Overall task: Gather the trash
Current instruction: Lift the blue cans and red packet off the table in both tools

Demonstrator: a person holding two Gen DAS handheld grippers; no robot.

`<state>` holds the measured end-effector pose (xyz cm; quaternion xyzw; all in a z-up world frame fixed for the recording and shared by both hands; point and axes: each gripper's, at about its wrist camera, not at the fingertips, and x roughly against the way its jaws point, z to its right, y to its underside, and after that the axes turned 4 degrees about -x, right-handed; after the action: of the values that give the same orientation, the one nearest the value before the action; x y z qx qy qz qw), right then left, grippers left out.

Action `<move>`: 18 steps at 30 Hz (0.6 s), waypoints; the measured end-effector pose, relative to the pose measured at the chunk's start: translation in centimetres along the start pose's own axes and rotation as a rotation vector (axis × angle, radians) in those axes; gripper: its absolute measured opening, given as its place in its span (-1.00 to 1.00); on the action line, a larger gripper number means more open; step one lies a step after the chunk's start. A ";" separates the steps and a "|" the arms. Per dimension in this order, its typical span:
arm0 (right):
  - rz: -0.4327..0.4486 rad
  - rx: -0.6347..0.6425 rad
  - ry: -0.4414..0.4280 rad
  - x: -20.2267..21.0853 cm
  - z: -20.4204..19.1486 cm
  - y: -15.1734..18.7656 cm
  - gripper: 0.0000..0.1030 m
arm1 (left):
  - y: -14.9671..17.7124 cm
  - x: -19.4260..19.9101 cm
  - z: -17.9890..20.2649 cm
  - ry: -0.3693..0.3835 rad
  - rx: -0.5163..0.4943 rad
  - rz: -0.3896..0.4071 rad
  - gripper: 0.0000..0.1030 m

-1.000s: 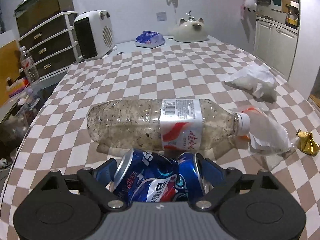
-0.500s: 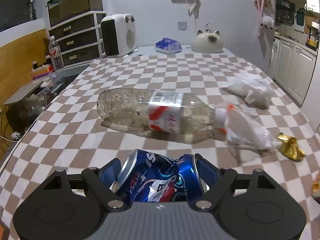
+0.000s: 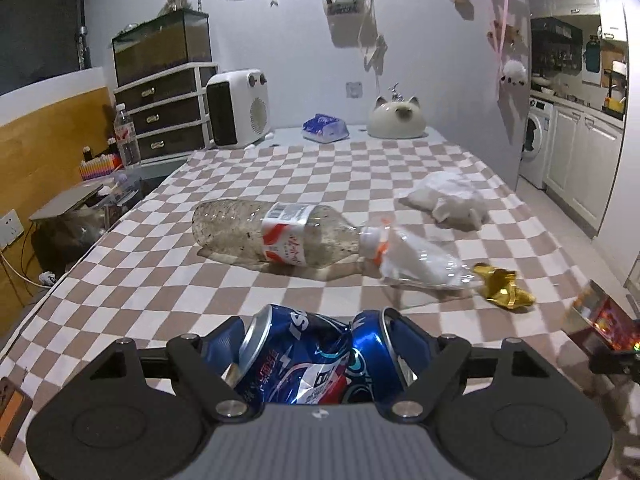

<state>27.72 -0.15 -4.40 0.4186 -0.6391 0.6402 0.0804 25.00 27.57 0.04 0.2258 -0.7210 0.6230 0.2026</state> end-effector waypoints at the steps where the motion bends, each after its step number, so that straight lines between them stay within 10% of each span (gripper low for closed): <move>1: 0.012 -0.003 0.001 0.4 0.0 0.0 0.06 | 0.1 0.5 0.3 0.002 0.004 0.007 0.58; 18: 0.134 -0.052 0.017 8.3 2.2 2.1 0.06 | 1.2 7.1 8.7 0.084 0.016 0.087 0.58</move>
<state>22.07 -6.08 -1.12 0.3672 -0.6813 0.6310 0.0535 18.41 18.56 1.97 0.1694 -0.7160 0.6459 0.2036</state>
